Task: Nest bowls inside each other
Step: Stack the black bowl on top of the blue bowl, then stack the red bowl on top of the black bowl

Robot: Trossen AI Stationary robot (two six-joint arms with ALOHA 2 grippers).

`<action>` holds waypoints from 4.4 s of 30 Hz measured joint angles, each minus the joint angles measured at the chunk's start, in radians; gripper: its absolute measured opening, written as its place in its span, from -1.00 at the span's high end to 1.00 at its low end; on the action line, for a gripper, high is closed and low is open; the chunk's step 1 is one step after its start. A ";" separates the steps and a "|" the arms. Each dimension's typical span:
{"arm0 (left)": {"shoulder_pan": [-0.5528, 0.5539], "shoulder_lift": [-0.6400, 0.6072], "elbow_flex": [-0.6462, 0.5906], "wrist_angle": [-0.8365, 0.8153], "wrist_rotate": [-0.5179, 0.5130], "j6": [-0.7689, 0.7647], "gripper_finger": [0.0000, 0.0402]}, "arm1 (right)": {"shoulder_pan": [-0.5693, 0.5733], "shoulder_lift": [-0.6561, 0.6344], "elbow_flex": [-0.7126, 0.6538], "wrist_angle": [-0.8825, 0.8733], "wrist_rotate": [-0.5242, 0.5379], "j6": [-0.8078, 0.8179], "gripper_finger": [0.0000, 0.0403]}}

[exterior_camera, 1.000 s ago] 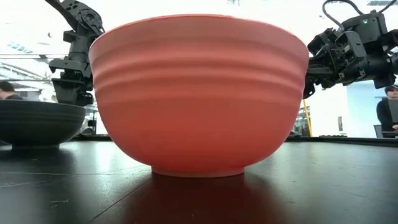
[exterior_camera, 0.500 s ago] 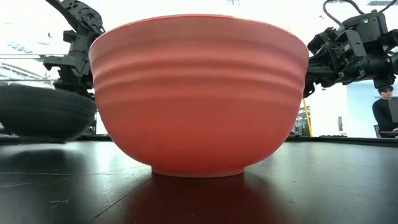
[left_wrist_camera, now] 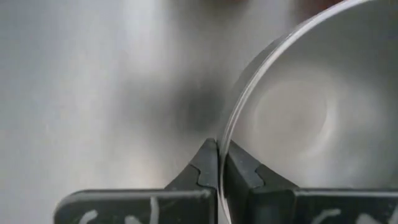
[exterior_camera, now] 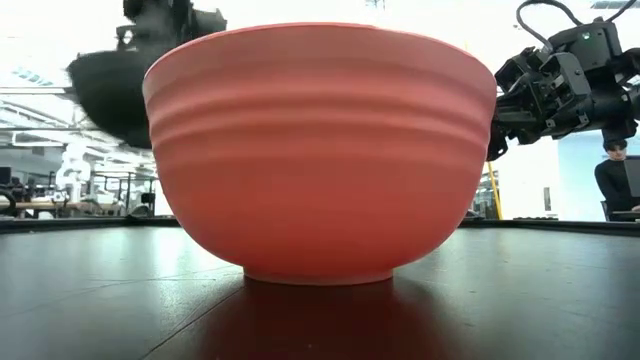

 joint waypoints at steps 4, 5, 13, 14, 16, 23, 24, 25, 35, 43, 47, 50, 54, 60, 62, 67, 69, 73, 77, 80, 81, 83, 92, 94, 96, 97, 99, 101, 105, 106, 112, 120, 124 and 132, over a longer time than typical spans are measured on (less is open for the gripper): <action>-0.075 0.026 0.200 -0.002 0.004 -0.019 0.97 | 0.000 0.000 0.000 -0.002 0.000 -0.002 -0.09; -0.090 0.040 0.252 -0.003 0.001 -0.029 0.97 | 0.000 0.000 0.000 -0.003 0.000 -0.004 -0.09; -0.194 0.267 0.610 -0.104 -0.062 -0.039 0.97 | 0.000 0.000 0.000 -0.003 -0.001 -0.017 -0.09; -0.199 0.305 0.654 -0.112 -0.062 -0.039 0.97 | 0.000 0.000 0.000 -0.003 -0.001 -0.017 -0.09; -0.204 0.380 0.740 -0.144 -0.066 -0.022 0.97 | 0.000 0.000 0.000 -0.004 -0.001 -0.017 -0.09; -0.207 0.594 1.021 -0.289 -0.113 0.016 0.97 | 0.000 0.000 0.000 -0.066 -0.001 -0.017 -0.09; -0.207 0.611 1.055 -0.294 -0.112 0.021 0.97 | 0.000 0.000 0.000 -0.073 -0.001 -0.017 -0.09; -0.209 0.626 1.087 -0.292 -0.111 0.021 0.97 | 0.000 0.000 0.000 -0.076 -0.001 -0.017 -0.09; -0.230 0.687 1.172 -0.273 -0.115 0.035 0.97 | 0.000 0.000 0.000 -0.072 -0.001 -0.024 -0.09; -0.239 0.788 1.171 -0.257 -0.138 0.031 0.97 | 0.000 0.000 0.000 -0.054 0.001 -0.019 -0.09; -0.241 0.822 1.171 -0.239 -0.143 0.032 0.97 | 0.000 0.000 0.000 -0.051 0.001 -0.018 -0.09; -0.251 0.837 1.170 -0.238 -0.139 0.035 0.97 | 0.000 0.000 0.000 -0.053 0.002 -0.018 -0.09; -0.266 0.851 1.171 -0.233 -0.125 0.044 0.97 | 0.001 0.001 0.000 -0.049 0.002 -0.016 -0.09; -0.278 0.870 1.171 -0.305 -0.142 0.027 0.97 | 0.001 0.004 0.000 -0.046 0.002 -0.015 -0.09; -0.281 0.871 1.171 -0.321 -0.139 0.022 0.97 | 0.001 0.004 0.000 -0.047 0.002 -0.013 -0.09; -0.290 0.871 1.171 -0.320 -0.162 0.008 0.97 | 0.001 0.004 0.000 -0.047 0.002 0.000 -0.09; -0.293 0.871 1.171 -0.323 -0.170 0.001 0.96 | 0.001 0.004 0.000 -0.047 0.003 0.002 -0.09; -0.311 0.871 1.171 -0.318 -0.222 0.003 0.95 | 0.001 0.004 0.000 -0.047 0.003 0.002 -0.09; -0.330 0.869 1.171 -0.307 -0.257 0.002 0.97 | 0.001 0.004 0.000 -0.047 0.003 0.002 -0.09; -0.339 0.869 1.172 -0.295 -0.274 0.001 0.82 | 0.001 0.004 0.000 -0.047 0.003 0.002 -0.09; -0.343 0.871 1.173 -0.288 -0.274 0.002 0.74 | 0.001 0.004 0.000 -0.047 0.003 0.002 -0.09; -0.347 0.873 1.173 -0.257 -0.279 0.002 0.58 | 0.001 0.004 0.000 -0.047 0.003 0.008 -0.09; -0.347 0.845 1.174 -0.220 -0.258 -0.009 0.00 | 0.002 0.004 0.000 -0.064 0.003 0.014 -0.09; -0.346 0.822 1.174 -0.220 -0.257 -0.020 -0.10 | 0.006 0.004 0.000 -0.069 0.003 0.013 -0.09; -0.344 0.794 1.174 -0.219 -0.255 -0.032 -0.18 | 0.012 0.004 0.000 -0.070 0.003 0.012 -0.09; -0.342 0.780 1.174 -0.218 -0.254 -0.039 -0.21 | 0.013 0.004 0.000 -0.070 0.003 0.009 -0.09; -0.341 0.748 1.174 -0.213 -0.253 -0.058 -0.27 | 0.013 0.004 0.000 -0.068 0.003 0.008 -0.09; -0.340 0.719 1.174 -0.214 -0.254 -0.080 -0.30 | 0.012 0.004 0.000 -0.060 0.003 0.008 -0.09; -0.339 0.643 1.174 -0.262 -0.265 -0.149 -0.33 | 0.012 0.004 0.000 -0.062 0.003 0.009 -0.09; -0.338 0.623 1.175 -0.287 -0.265 -0.175 -0.34 | 0.013 0.004 0.000 -0.062 0.003 0.009 -0.09; -0.370 0.506 1.086 -0.324 -0.188 -0.271 -0.34 | 0.013 0.004 0.000 -0.063 0.003 0.009 -0.09; -0.456 0.276 0.696 0.066 -0.019 -0.151 -0.34 | 0.013 0.007 0.000 -0.041 0.003 0.005 -0.09; -0.482 0.161 0.449 0.331 0.051 -0.054 -0.34 | 0.013 0.008 0.000 -0.038 0.003 0.008 -0.09; -0.393 -0.013 0.018 0.568 0.098 -0.075 -0.34 | 0.013 0.008 0.000 -0.047 0.003 0.018 -0.09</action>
